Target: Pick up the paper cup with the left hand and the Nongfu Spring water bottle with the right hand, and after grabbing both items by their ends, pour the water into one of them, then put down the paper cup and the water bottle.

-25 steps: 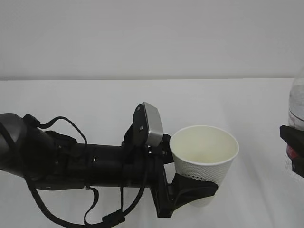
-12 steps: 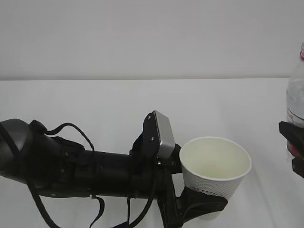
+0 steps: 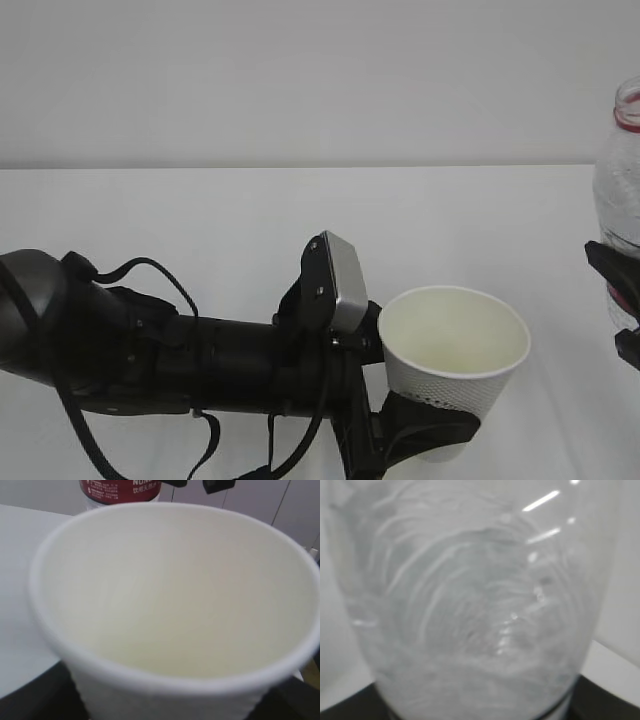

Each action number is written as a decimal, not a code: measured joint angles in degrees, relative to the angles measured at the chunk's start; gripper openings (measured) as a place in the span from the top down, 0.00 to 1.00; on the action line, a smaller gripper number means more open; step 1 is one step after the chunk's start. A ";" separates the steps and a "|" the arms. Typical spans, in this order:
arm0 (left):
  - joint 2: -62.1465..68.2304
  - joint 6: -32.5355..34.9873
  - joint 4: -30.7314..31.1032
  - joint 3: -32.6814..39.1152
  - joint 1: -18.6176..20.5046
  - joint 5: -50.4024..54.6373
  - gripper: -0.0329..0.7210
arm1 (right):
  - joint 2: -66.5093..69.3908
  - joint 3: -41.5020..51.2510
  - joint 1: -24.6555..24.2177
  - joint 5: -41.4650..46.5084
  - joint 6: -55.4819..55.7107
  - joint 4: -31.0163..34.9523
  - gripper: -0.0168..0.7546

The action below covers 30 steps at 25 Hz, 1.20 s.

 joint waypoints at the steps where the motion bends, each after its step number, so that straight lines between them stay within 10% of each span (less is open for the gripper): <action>1: -0.03 0.00 0.00 0.00 0.00 -0.11 0.20 | 0.00 0.00 0.00 -0.13 -0.70 0.00 0.46; 30: -0.03 0.00 2.99 -0.93 0.00 -1.90 0.20 | 0.00 0.00 0.00 -0.47 -17.32 -0.22 0.46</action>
